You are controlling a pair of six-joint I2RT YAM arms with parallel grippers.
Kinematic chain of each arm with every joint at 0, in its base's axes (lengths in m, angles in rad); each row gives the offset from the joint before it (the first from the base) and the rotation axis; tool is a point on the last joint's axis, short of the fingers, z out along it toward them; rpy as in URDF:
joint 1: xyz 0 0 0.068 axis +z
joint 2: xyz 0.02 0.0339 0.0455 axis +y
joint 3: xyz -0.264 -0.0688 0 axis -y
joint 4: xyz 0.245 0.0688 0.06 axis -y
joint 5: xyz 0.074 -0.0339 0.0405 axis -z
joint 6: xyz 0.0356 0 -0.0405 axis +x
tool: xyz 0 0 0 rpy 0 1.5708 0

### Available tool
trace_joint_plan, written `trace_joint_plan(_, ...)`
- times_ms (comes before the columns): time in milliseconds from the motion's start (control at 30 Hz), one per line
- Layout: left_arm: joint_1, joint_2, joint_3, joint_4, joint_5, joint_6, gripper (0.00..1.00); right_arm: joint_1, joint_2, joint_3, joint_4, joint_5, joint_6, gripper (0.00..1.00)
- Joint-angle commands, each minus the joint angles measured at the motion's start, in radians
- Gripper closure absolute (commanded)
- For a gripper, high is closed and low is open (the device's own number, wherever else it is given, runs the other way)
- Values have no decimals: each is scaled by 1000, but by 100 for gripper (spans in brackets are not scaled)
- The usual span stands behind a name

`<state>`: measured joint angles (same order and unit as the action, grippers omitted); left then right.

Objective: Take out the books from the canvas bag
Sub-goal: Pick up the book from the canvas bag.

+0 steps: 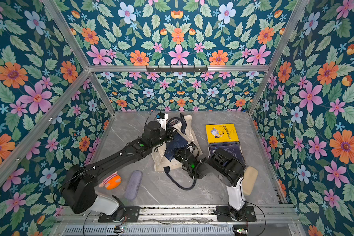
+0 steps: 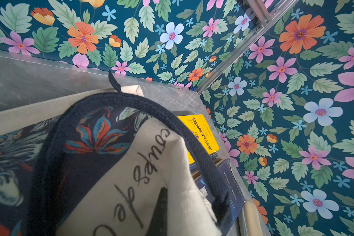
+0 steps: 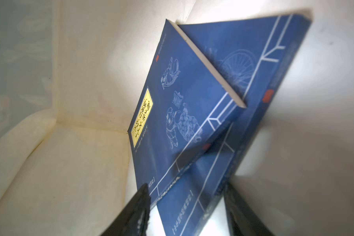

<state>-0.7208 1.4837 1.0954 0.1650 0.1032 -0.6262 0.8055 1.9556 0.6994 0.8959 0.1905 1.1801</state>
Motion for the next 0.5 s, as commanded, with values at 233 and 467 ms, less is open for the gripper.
trace_joint_plan(233, 0, -3, 6, 59, 18, -10, 100, 13, 28, 0, -3, 93, -54, 57)
trace_joint_plan(467, 0, 1, 6, 59, 22, -12, 100, -11, 73, 15, 138, 49, -97, 69)
